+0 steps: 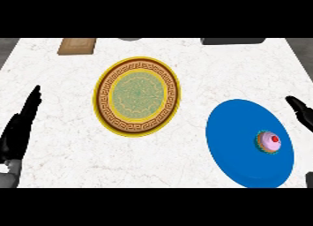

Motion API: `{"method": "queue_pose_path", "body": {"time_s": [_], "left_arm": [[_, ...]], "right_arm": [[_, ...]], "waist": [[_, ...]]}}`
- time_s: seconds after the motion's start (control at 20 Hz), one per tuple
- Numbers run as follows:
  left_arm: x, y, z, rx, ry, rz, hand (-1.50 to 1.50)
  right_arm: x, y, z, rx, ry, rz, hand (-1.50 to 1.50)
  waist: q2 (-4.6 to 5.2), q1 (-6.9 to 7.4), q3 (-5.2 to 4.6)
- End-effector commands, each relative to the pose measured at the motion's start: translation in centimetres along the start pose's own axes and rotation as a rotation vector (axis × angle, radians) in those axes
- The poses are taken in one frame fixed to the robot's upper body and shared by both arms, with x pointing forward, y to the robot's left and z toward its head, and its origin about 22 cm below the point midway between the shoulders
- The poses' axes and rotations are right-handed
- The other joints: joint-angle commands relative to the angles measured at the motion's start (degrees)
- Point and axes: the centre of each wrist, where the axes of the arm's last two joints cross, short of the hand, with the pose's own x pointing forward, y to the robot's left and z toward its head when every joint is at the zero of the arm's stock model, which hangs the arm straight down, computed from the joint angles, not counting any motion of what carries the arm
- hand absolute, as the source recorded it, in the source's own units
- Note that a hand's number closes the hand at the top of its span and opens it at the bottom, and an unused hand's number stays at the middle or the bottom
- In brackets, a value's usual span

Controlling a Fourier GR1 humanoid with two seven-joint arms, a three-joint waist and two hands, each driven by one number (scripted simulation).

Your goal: Pick the cupcake from the plate and place it in the plate

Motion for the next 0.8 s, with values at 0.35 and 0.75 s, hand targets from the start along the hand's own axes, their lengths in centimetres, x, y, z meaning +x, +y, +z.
{"method": "queue_pose_path", "body": {"time_s": [0.35, 0.75], "left_arm": [[-2.8, 0.5, 3.6, -0.04, -0.039, 0.006, 0.0], [-2.3, -0.6, 3.7, -0.065, -0.047, 0.022, 0.0]], "right_arm": [[4.2, -2.4, 11.1, -0.231, -0.113, 0.067, -1.5], [5.7, -8.9, 12.1, 0.007, 0.165, 0.447, -1.5]], "waist": [[0.66, 1.89, 0.08], [1.21, 2.17, -0.15]]}}
